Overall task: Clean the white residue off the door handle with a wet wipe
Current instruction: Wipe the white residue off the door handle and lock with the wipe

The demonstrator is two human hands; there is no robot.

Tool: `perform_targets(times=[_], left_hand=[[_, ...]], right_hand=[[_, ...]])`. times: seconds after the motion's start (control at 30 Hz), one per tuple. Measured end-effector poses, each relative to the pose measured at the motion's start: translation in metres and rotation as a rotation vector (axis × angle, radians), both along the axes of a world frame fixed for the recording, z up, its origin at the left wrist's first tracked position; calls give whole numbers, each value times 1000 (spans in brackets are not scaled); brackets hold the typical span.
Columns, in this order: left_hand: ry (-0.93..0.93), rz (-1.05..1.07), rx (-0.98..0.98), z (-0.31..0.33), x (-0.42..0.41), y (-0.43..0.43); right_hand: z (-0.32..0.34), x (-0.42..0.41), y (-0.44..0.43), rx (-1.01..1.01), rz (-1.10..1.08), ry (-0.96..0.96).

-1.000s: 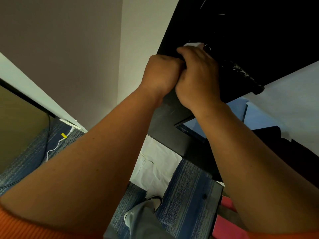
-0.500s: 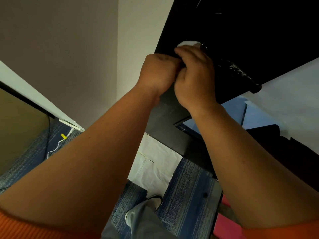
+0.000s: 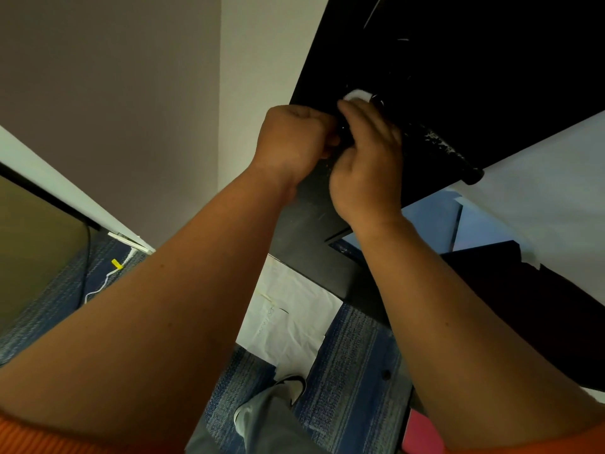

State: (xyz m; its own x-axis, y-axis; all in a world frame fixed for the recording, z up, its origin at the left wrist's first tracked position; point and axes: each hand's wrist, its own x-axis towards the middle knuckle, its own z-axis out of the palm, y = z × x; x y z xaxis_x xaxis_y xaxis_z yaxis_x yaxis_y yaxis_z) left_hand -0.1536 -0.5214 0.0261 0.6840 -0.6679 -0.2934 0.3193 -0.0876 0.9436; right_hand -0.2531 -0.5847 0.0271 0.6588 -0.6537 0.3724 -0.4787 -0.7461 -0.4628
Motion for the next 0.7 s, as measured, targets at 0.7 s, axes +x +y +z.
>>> perform_targets(times=[0.7], left_hand=[[35,52,41,-4,6,12]], right_hand=[[-15,31,33,720,-377,-806]])
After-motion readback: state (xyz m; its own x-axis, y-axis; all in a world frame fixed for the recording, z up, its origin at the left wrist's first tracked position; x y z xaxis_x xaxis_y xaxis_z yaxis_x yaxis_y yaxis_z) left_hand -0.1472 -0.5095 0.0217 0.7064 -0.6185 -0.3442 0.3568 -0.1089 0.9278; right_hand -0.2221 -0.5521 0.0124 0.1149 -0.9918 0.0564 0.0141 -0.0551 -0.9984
